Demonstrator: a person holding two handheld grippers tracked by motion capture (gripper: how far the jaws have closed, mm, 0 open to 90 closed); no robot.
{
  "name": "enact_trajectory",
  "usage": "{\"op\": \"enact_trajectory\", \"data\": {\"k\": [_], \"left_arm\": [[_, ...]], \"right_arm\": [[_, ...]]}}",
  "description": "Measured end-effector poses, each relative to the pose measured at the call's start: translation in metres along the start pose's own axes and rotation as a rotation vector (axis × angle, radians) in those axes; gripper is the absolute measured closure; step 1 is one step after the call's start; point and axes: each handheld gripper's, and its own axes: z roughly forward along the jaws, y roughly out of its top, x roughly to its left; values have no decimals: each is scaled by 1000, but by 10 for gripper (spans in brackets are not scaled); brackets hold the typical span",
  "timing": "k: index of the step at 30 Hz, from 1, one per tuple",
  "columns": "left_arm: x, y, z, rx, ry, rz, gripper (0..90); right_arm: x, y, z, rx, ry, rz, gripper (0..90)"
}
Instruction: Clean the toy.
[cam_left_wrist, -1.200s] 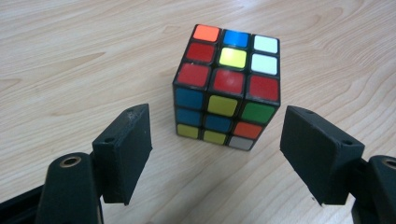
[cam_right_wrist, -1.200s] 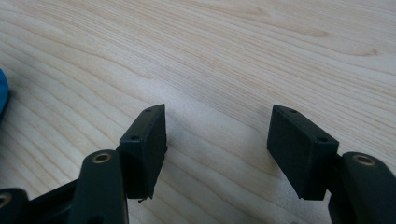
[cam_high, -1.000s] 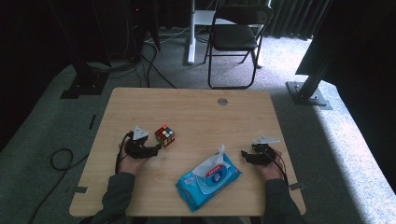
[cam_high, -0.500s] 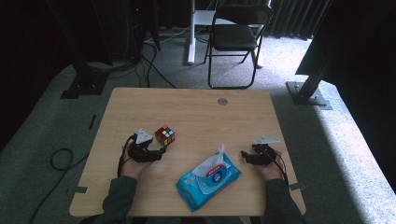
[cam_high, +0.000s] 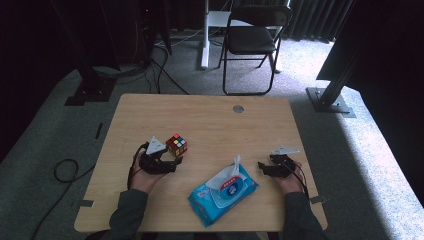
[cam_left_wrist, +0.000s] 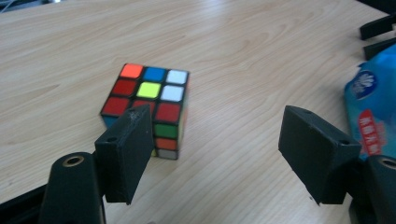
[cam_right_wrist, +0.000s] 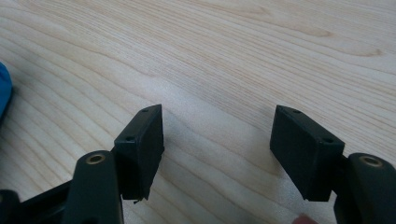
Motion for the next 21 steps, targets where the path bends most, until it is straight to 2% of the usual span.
{"op": "enact_trajectory", "data": {"k": [10, 21], "left_arm": [[-17, 12, -5, -23, -56, 37, 308], [-44, 24, -7, -41, -127, 107, 310]], "right_arm": [[0, -1, 0, -3, 0, -1, 343], [0, -1, 0, -5, 2, -2, 334]]}}
